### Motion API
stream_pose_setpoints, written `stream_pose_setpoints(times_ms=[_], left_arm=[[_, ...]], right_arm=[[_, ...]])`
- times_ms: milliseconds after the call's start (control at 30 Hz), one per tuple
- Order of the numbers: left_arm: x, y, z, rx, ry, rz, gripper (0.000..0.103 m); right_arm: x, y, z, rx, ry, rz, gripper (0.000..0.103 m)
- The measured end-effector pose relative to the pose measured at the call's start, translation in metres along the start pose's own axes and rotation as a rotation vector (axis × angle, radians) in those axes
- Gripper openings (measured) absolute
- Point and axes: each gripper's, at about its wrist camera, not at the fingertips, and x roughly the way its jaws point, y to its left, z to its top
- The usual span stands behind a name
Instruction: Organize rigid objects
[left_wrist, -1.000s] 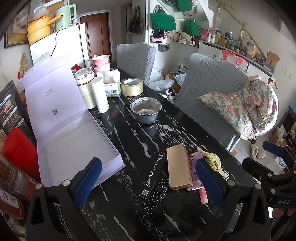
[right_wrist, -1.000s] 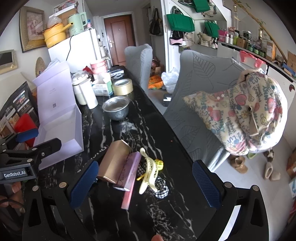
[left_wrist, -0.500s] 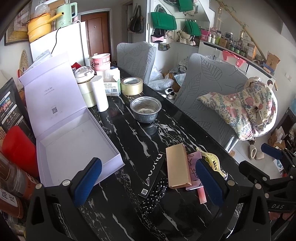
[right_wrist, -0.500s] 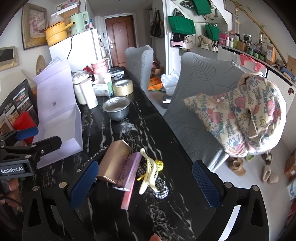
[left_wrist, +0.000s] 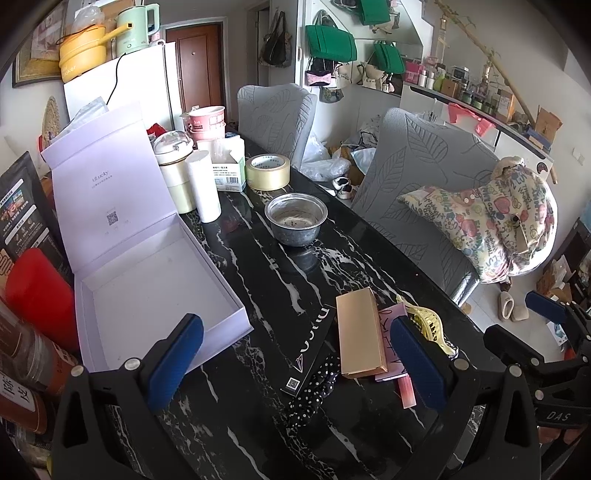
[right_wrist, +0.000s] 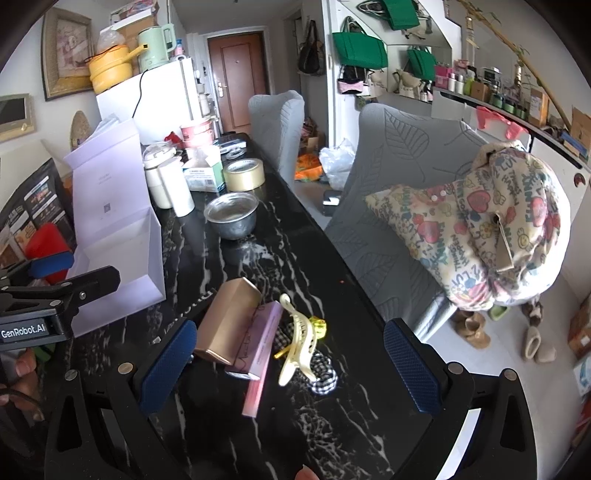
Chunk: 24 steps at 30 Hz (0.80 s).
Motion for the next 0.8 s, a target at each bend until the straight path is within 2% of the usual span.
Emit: stream_pose_setpoints(times_ms=[267, 800], left_arm=[[0.013, 0.001, -0.001, -0.005, 0.016, 0.01, 0.103], [0.045, -0.02, -0.019, 0.027, 0.048, 0.021, 0.103]], right_arm=[[0.005, -0.006, -0.01, -0.031, -0.027, -0.017, 0.103], [0.032, -0.021, -0.028, -0.039, -0.007, 0.06, 0.103]])
